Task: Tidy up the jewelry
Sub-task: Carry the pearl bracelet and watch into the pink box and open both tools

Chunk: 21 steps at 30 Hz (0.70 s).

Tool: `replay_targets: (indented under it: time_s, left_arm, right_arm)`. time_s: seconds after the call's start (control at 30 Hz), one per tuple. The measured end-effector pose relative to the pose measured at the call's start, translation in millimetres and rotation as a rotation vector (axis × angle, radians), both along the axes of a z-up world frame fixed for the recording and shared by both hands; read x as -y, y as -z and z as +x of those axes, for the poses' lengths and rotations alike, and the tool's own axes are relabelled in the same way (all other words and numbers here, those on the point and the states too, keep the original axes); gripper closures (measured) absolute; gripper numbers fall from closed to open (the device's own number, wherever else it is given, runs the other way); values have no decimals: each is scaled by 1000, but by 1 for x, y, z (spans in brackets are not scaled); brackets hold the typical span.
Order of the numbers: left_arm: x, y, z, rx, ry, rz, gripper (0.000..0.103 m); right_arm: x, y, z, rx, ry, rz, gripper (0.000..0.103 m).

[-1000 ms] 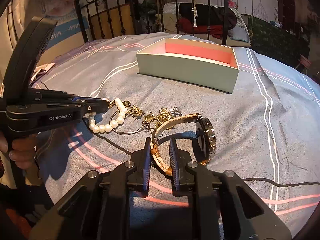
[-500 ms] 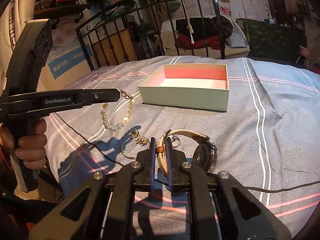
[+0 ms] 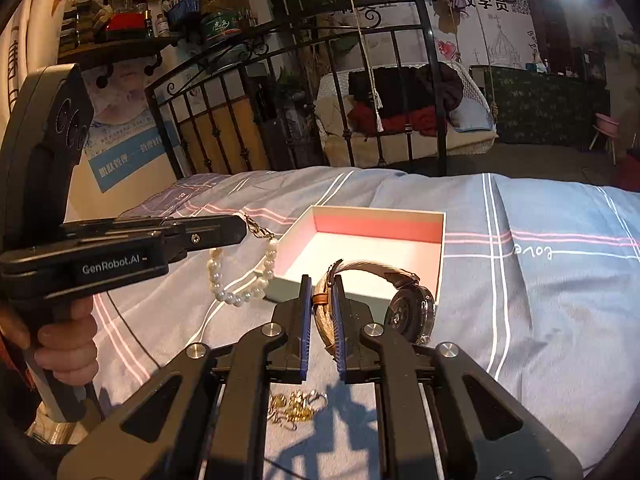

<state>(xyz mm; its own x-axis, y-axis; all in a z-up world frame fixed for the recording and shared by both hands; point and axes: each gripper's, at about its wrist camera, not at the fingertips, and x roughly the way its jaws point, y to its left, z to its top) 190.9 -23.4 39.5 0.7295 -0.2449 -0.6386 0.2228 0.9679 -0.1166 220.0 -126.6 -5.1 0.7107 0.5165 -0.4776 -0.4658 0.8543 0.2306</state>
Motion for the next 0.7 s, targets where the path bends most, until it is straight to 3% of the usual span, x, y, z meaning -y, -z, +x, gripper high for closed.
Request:
replay_targets:
  time_s: [0.33, 0.7]
  left_arm:
    - [0, -2, 72, -24, -34, -2, 94]
    - [2, 35, 121, -119, -43, 20, 94]
  right_arm:
    - [-14, -7, 86, -33, 37, -49, 93]
    - [-25, 27, 140, -136, 41, -92, 92]
